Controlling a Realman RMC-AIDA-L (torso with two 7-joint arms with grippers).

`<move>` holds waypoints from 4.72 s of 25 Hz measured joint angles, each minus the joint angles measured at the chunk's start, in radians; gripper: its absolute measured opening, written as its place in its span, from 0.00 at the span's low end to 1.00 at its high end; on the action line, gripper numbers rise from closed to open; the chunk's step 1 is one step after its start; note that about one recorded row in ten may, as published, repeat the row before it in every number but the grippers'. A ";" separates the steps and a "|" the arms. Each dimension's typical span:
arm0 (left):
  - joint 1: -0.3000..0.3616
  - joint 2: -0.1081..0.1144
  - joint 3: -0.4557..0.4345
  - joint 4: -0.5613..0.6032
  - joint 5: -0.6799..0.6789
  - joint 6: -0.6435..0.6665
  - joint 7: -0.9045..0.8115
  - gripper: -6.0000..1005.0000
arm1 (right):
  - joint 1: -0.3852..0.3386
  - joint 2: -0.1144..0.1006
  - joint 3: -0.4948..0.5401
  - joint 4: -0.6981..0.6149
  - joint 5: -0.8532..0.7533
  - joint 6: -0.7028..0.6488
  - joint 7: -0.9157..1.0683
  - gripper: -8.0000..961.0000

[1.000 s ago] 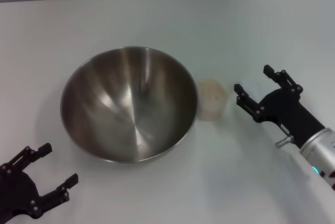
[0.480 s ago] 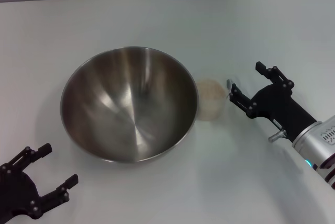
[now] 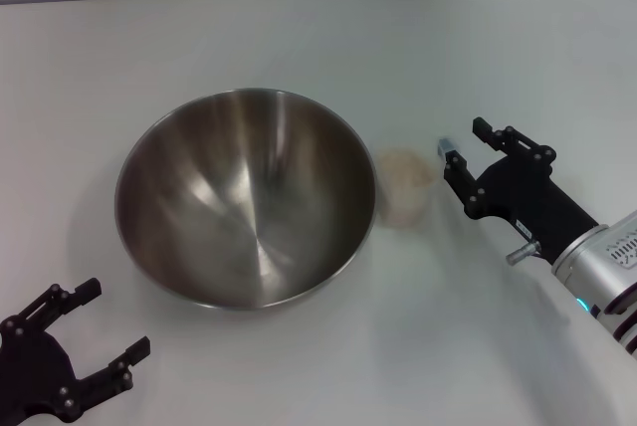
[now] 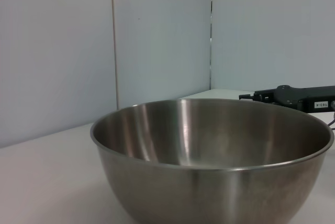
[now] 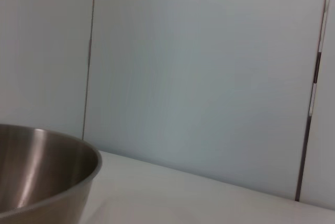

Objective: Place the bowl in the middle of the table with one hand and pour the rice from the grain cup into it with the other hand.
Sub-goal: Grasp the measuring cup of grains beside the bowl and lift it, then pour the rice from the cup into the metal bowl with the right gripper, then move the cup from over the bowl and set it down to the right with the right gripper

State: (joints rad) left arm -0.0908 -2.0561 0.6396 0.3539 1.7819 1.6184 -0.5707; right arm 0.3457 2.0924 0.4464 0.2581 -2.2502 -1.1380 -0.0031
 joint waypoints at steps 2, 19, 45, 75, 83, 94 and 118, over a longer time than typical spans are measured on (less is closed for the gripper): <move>0.000 0.001 0.000 0.000 0.000 0.000 0.000 0.86 | 0.001 0.000 0.001 0.001 0.000 0.000 -0.010 0.51; -0.004 0.000 0.000 0.002 0.002 -0.002 0.000 0.86 | 0.001 0.000 0.014 0.004 0.000 -0.052 -0.037 0.06; -0.005 -0.001 0.000 0.003 0.002 0.002 0.003 0.86 | 0.067 0.000 -0.189 0.286 -0.024 -0.188 -1.577 0.03; -0.012 -0.001 0.000 0.004 0.010 0.005 0.002 0.86 | 0.061 0.000 -0.167 0.498 -0.058 -0.081 -2.083 0.03; -0.018 -0.002 0.000 0.004 0.010 0.005 0.002 0.86 | -0.003 -0.006 -0.126 0.601 0.132 -0.163 -1.311 0.03; -0.018 -0.002 0.000 0.003 0.010 0.009 0.005 0.86 | -0.023 -0.010 0.059 0.319 0.138 -0.207 -0.287 0.03; -0.023 -0.002 -0.004 0.007 0.010 0.037 0.002 0.86 | 0.078 -0.002 -0.012 0.060 0.123 0.041 -0.070 0.03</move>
State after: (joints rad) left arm -0.1134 -2.0585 0.6359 0.3605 1.7916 1.6551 -0.5691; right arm 0.4234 2.0909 0.4342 0.3176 -2.1269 -1.0974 -0.0730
